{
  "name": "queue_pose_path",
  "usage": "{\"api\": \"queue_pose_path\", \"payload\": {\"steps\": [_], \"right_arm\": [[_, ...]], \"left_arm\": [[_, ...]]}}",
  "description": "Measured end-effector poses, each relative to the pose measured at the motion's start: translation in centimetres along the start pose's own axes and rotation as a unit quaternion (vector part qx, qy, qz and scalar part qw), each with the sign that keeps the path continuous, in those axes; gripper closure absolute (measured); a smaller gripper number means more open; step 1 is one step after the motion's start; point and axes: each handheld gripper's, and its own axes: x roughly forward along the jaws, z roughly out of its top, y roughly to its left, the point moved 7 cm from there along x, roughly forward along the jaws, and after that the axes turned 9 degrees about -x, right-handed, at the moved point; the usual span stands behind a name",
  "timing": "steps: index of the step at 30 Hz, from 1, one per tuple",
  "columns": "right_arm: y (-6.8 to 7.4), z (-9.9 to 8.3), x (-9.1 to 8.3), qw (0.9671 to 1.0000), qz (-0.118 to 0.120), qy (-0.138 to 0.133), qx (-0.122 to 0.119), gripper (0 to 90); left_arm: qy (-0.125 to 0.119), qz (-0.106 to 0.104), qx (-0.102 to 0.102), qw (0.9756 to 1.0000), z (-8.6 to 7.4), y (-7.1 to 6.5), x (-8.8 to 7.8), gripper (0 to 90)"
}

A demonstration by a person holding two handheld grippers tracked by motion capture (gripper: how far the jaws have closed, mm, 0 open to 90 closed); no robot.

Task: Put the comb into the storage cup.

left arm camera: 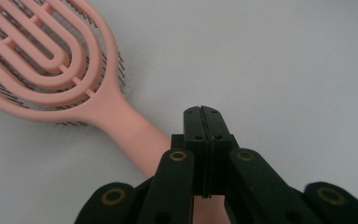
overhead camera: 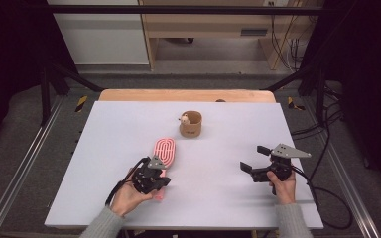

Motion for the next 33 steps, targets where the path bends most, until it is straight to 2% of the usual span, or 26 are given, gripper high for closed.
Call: {"api": "queue_pose_path", "payload": {"steps": [11,23,28,33], "right_arm": [[0.0,0.0,0.0,1.0,0.0,0.0,0.0,0.4],[0.0,0.0,0.0,1.0,0.0,0.0,0.001,0.4],[0.0,0.0,0.0,1.0,0.0,-0.001,0.001,0.4],[0.0,0.0,0.0,1.0,0.0,-0.001,0.001,0.4]], "left_arm": [[0.012,0.014,0.004,0.9998,-0.5,0.5,-0.4,89.7],[0.023,0.028,-0.006,0.9993,-0.9,1.4,-0.8,89.7],[0.018,0.027,-0.01,0.9994,-0.9,1.5,-0.9,89.7],[-0.003,0.022,-0.012,0.9997,-0.4,1.4,-1.8,88.7]]}}
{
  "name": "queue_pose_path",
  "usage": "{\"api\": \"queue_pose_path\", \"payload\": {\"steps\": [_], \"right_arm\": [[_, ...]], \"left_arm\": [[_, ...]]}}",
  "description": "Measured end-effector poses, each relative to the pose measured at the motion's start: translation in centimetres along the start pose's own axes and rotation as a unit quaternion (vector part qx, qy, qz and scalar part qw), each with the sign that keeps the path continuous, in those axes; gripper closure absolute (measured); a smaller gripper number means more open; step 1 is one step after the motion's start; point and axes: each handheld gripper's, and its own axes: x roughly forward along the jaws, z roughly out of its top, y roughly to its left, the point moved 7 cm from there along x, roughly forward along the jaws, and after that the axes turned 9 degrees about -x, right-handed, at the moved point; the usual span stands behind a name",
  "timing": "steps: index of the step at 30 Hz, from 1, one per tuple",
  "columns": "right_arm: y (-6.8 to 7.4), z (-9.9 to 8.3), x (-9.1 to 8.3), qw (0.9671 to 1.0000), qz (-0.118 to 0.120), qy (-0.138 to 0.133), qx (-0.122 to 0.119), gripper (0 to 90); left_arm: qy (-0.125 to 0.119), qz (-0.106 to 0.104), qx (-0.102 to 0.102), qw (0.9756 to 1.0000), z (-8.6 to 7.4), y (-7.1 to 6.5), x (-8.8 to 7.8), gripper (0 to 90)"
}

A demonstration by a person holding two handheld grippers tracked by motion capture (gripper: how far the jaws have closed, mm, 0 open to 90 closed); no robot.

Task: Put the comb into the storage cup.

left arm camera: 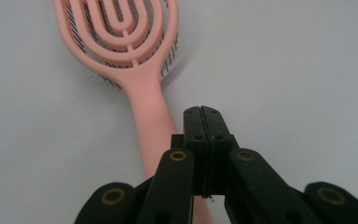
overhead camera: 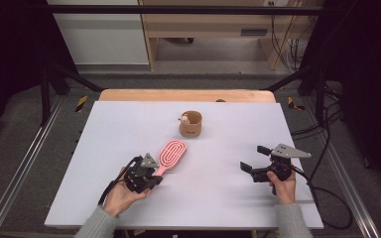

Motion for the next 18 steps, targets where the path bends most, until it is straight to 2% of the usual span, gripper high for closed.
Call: {"api": "queue_pose_path", "payload": {"steps": [2,5,8,9,11,16,18], "right_arm": [[0.0,0.0,0.0,1.0,0.0,0.0,0.0,0.4],[0.0,0.0,0.0,1.0,0.0,0.0,0.0,0.4],[0.0,0.0,0.0,1.0,0.0,0.0,0.0,0.4],[0.0,0.0,0.0,1.0,0.0,0.0,0.0,0.4],[0.0,0.0,0.0,1.0,0.0,0.0,0.0,0.4],[0.0,0.0,0.0,1.0,0.0,-0.001,0.0,0.4],[0.0,0.0,0.0,1.0,0.0,-0.001,0.0,0.4]], "left_arm": [[-0.024,0.002,-0.006,0.9997,0.5,0.1,-0.9,84.9],[-0.042,0.002,-0.011,0.999,0.9,0.3,-1.7,78.5],[-0.054,0.006,-0.017,0.9984,1.1,0.4,-2.0,64.4],[-0.064,0.009,-0.021,0.9977,1.3,0.6,-2.2,57.5],[-0.083,0.014,-0.026,0.9961,1.6,1.0,-2.5,49.5],[-0.101,0.028,-0.031,0.994,1.8,1.7,-2.7,24.4],[-0.106,0.036,-0.04,0.993,1.8,2.0,-2.8,17.0]]}}
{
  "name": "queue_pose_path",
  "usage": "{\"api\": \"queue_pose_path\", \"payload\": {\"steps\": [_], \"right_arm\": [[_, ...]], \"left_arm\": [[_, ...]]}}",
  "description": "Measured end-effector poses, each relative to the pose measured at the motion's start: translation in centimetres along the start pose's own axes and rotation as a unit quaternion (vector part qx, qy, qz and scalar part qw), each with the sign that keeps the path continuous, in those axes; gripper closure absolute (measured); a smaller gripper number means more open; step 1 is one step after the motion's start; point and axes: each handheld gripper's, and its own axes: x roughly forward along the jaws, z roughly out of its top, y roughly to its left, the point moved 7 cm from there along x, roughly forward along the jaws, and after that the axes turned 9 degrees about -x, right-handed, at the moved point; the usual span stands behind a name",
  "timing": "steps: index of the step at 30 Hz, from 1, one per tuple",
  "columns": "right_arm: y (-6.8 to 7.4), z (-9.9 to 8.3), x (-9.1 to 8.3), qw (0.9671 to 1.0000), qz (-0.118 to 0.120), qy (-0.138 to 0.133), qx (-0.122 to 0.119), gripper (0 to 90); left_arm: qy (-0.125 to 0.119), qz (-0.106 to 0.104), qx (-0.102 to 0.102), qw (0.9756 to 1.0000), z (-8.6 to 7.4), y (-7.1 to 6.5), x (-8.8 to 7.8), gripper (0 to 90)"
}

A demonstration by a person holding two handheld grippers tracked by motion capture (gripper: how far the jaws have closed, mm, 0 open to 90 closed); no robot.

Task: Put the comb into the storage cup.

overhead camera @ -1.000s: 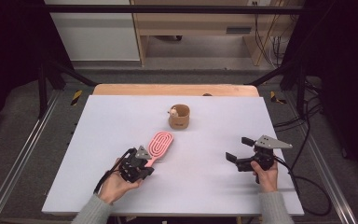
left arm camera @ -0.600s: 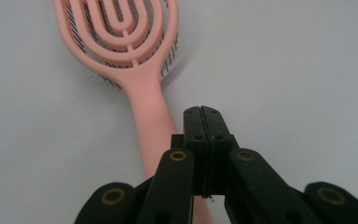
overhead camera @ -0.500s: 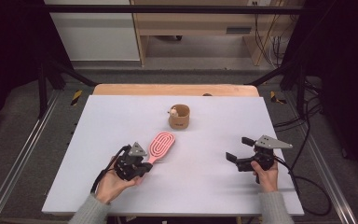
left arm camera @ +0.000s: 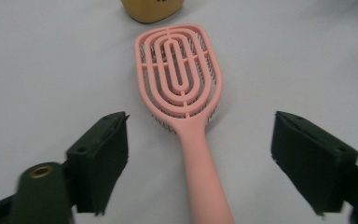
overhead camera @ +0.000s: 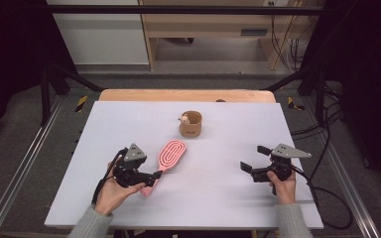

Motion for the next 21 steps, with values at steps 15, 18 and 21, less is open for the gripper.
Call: {"api": "queue_pose_path", "payload": {"steps": [15,18,21], "right_arm": [[0.0,0.0,0.0,1.0,-0.001,-0.001,0.0,0.4],[0.0,0.0,0.0,1.0,-0.002,-0.001,-0.001,0.4],[0.0,0.0,0.0,1.0,0.0,0.0,0.0,0.4]], "left_arm": [[-0.009,0.005,-0.029,0.9995,0.8,0.2,-0.7,0.0],[-0.007,0.002,-0.029,0.9996,1.0,0.0,-0.6,0.0],[-0.005,-0.003,-0.032,0.9995,1.2,-0.1,-0.4,0.0]]}}
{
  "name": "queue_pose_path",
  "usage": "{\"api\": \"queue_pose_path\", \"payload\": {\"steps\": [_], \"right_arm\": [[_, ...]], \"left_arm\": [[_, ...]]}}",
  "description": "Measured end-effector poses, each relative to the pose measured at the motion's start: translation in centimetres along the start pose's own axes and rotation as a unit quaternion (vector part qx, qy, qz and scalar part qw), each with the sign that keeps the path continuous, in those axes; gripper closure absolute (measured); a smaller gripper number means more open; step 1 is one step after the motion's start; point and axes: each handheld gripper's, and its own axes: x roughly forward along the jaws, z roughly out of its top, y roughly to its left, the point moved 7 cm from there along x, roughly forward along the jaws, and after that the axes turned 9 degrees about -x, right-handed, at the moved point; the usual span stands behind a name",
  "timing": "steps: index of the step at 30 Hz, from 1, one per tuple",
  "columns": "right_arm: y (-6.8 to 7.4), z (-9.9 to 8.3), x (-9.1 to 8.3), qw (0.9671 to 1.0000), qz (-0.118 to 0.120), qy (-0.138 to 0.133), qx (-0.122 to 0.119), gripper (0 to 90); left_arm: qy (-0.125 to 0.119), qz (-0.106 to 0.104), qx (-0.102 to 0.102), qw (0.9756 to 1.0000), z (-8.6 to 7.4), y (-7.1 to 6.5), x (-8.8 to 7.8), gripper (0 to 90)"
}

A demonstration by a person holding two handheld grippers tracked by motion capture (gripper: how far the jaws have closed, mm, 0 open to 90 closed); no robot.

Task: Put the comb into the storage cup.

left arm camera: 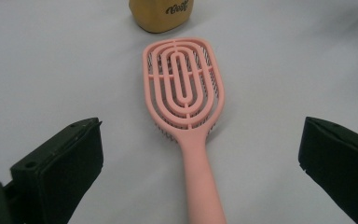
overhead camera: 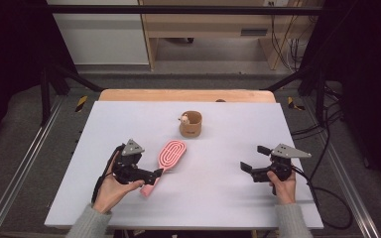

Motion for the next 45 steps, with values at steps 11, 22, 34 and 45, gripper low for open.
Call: {"api": "queue_pose_path", "payload": {"steps": [11,22,34,45], "right_arm": [[0.0,0.1,0.0,1.0,0.0,-0.002,0.0,0.3],[0.0,0.0,-0.1,1.0,0.0,-0.001,0.0,0.4],[0.0,0.0,0.0,1.0,0.0,0.0,0.0,0.4],[0.0,0.0,0.0,1.0,0.0,0.001,0.0,0.3]], "left_arm": [[0.018,0.005,-0.007,0.9998,-0.1,0.2,1.6,0.0],[0.04,0.008,-0.012,0.9991,-0.9,0.5,3.2,0.0],[0.067,0.015,-0.006,0.9976,-1.8,0.4,4.8,0.4],[0.083,0.025,-0.002,0.9962,-2.3,0.5,5.6,4.4]]}}
